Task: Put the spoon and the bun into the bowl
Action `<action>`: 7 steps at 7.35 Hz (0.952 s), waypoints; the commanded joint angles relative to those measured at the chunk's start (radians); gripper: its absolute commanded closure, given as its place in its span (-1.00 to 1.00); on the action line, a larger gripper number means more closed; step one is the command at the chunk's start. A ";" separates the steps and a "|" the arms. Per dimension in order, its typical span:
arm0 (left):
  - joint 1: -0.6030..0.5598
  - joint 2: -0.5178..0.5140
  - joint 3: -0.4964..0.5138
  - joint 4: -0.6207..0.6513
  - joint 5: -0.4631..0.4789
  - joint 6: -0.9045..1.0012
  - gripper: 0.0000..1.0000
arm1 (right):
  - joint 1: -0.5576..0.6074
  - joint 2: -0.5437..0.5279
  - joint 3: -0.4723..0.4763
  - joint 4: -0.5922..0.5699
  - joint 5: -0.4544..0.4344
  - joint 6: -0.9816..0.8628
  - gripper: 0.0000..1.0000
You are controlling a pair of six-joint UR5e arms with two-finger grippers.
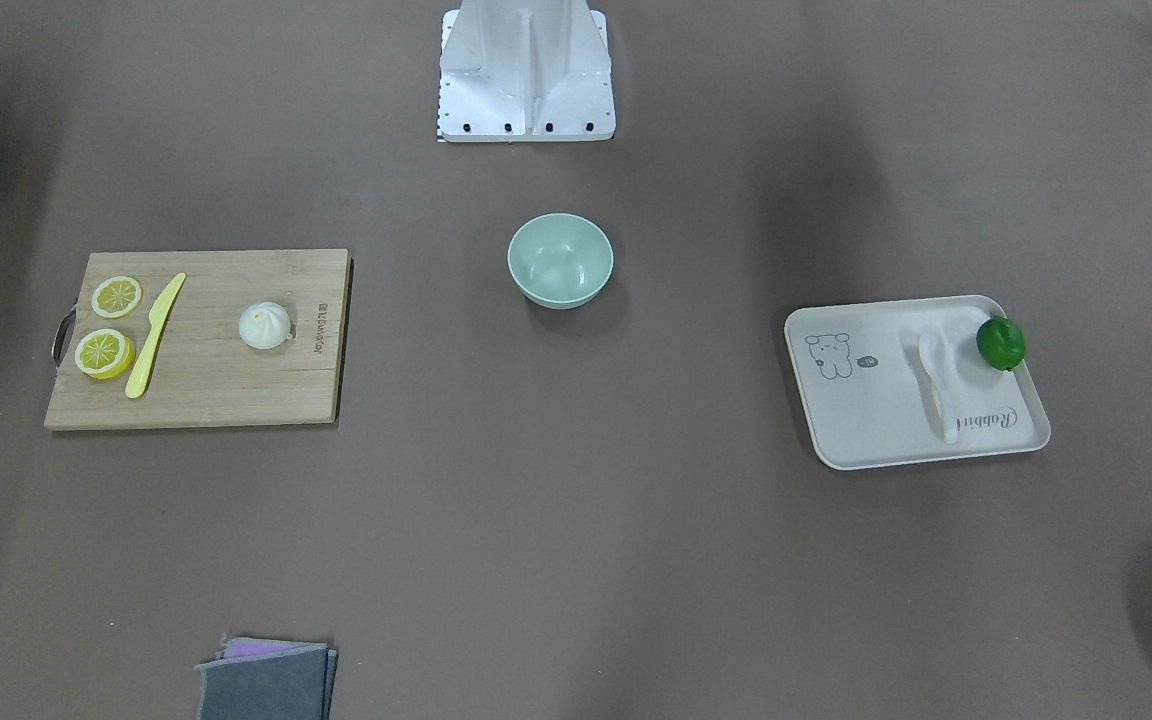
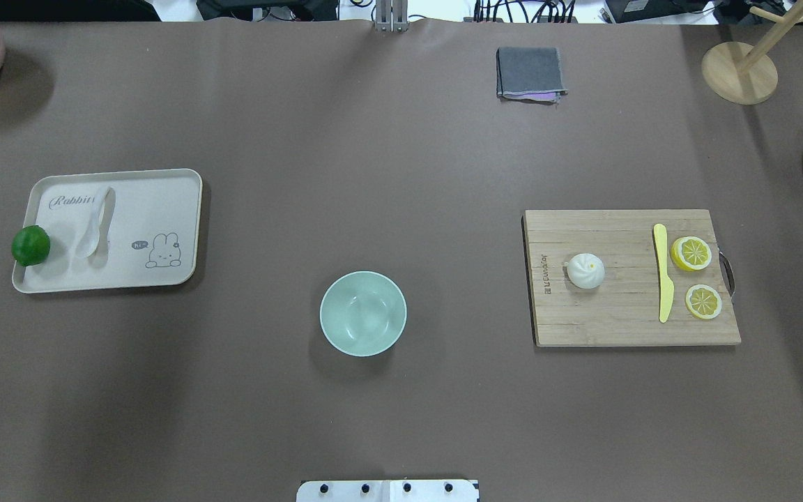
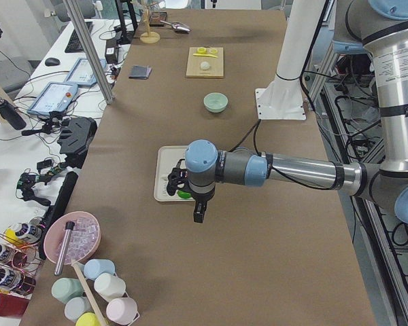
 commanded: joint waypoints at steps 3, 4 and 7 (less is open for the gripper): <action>0.002 -0.002 -0.004 0.000 -0.002 0.001 -0.97 | 0.000 0.000 0.000 0.000 0.002 0.002 -1.00; 0.002 -0.002 -0.007 -0.002 -0.002 0.001 -0.97 | 0.000 0.000 0.000 0.000 0.005 0.001 -1.00; 0.000 -0.014 -0.010 -0.002 0.005 0.001 -0.97 | 0.000 -0.002 0.003 0.035 0.025 0.008 -1.00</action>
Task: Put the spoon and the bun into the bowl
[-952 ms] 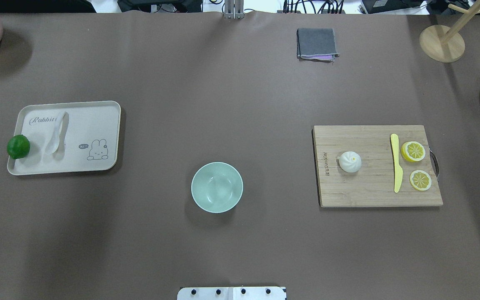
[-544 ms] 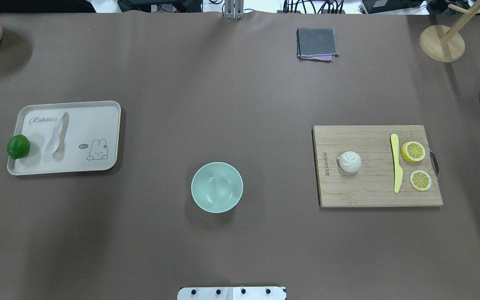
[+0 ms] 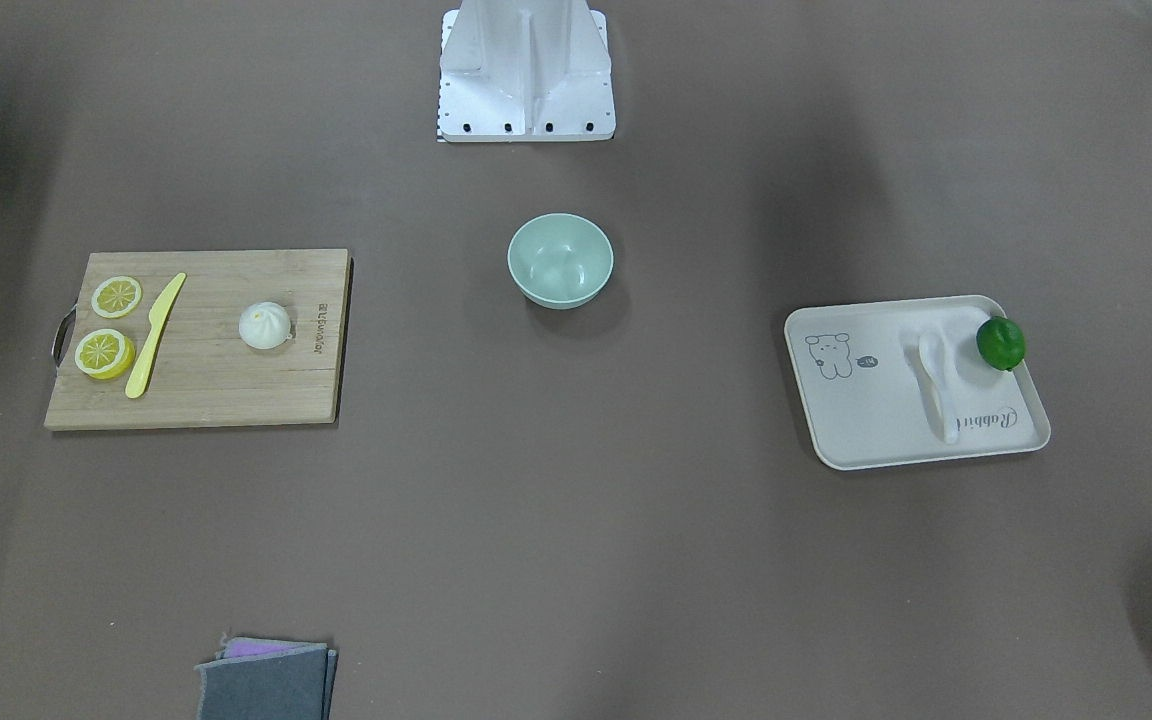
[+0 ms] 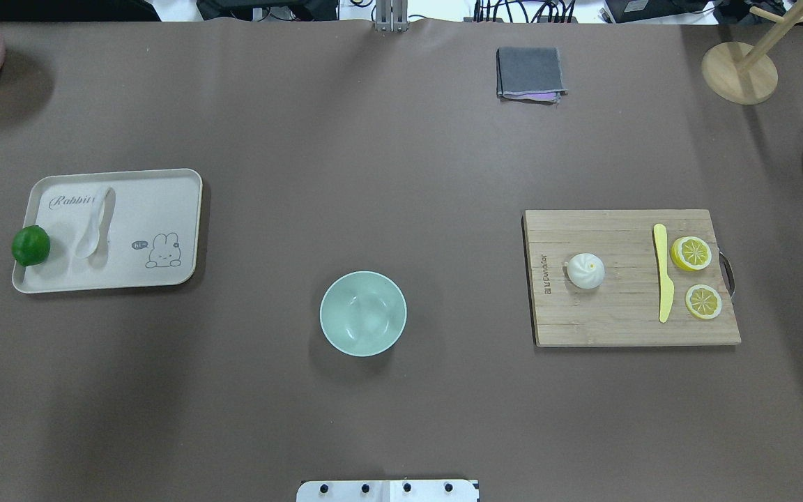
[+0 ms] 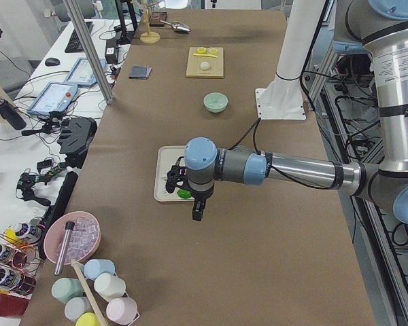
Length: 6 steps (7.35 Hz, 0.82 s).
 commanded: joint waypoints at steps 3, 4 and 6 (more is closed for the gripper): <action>-0.007 -0.152 0.064 -0.155 0.001 -0.032 -0.97 | 0.000 0.012 0.021 0.017 0.073 0.010 -1.00; -0.006 -0.153 0.057 -0.171 -0.005 -0.032 -0.97 | 0.000 0.012 0.045 0.015 0.092 0.021 -1.00; -0.001 -0.164 0.058 -0.293 -0.003 -0.138 -0.97 | -0.024 0.022 0.085 0.015 0.098 0.117 -1.00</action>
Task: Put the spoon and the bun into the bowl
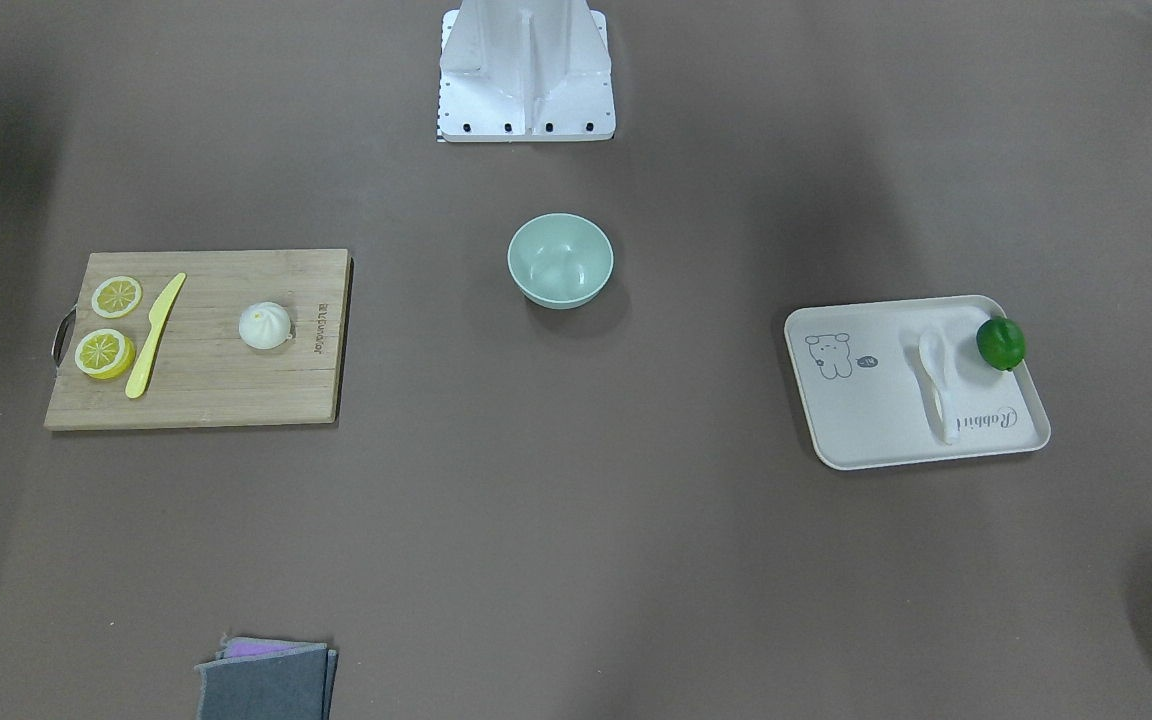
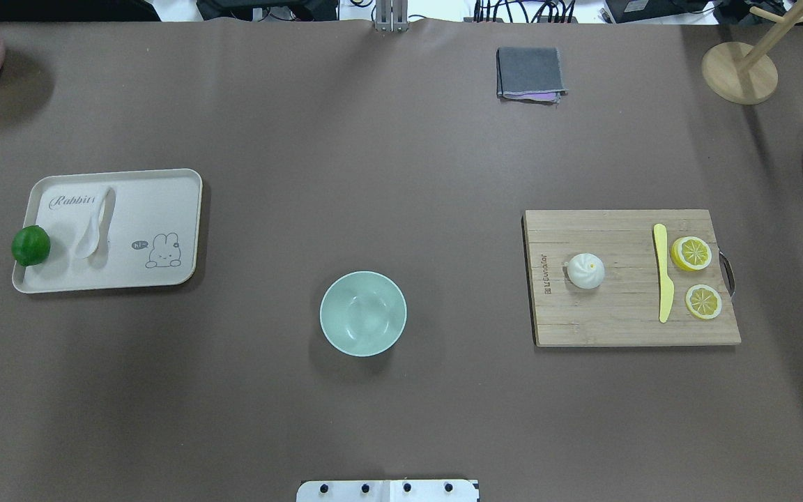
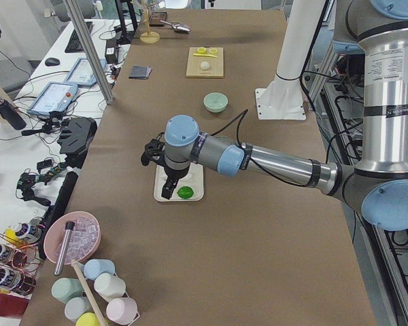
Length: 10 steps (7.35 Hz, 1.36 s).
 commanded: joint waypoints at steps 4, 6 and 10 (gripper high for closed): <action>0.165 -0.025 0.060 -0.222 0.019 -0.336 -0.98 | -0.223 0.092 0.073 0.107 -0.060 0.467 -1.00; 0.243 -0.115 0.143 -0.224 0.077 -0.434 -0.97 | -0.398 0.170 0.082 0.147 -0.214 0.739 -1.00; 0.398 -0.217 0.202 -0.254 0.224 -0.612 -0.96 | -0.591 0.238 0.094 0.146 -0.393 0.935 -1.00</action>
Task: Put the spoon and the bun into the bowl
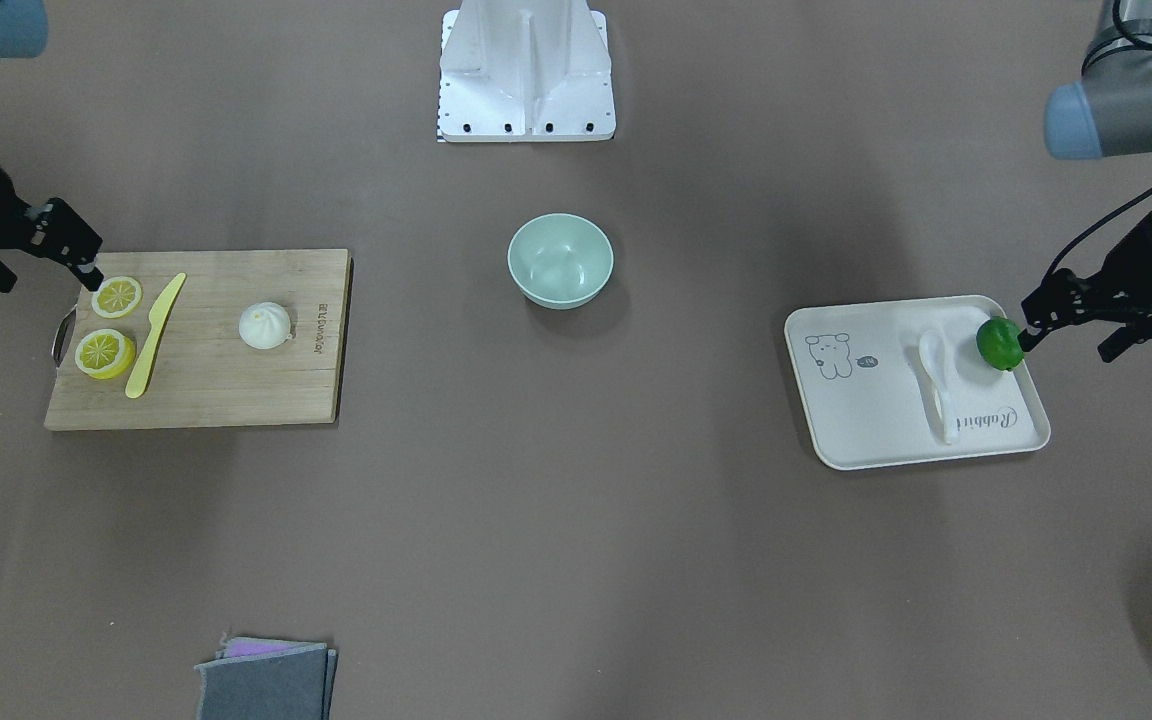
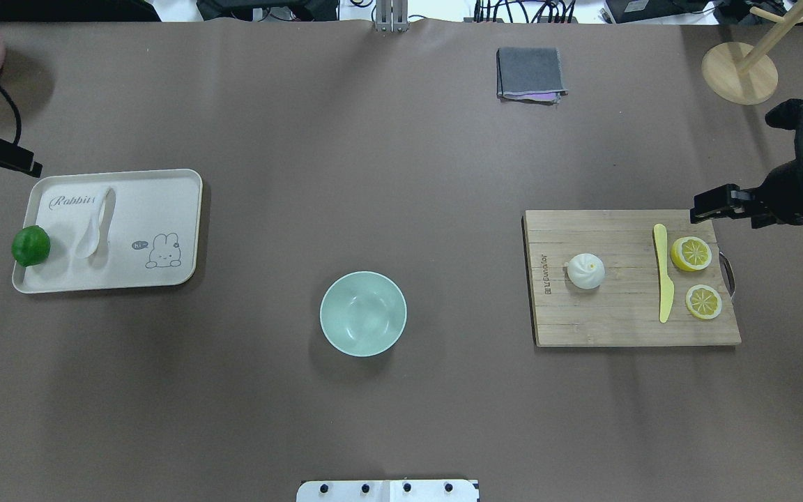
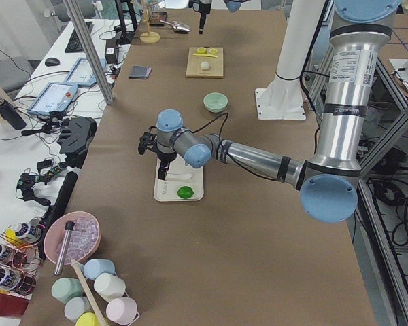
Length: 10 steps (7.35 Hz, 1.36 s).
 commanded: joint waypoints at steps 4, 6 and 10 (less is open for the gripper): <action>0.065 -0.107 0.204 -0.126 0.028 -0.086 -0.93 | -0.050 0.012 0.013 0.000 -0.050 0.027 -1.00; 0.084 -0.121 0.238 -0.183 0.051 -0.150 -0.79 | -0.053 0.013 0.013 0.000 -0.053 0.027 -1.00; 0.159 -0.121 0.284 -0.247 0.120 -0.183 -0.42 | -0.052 0.012 0.013 -0.002 -0.061 0.027 -1.00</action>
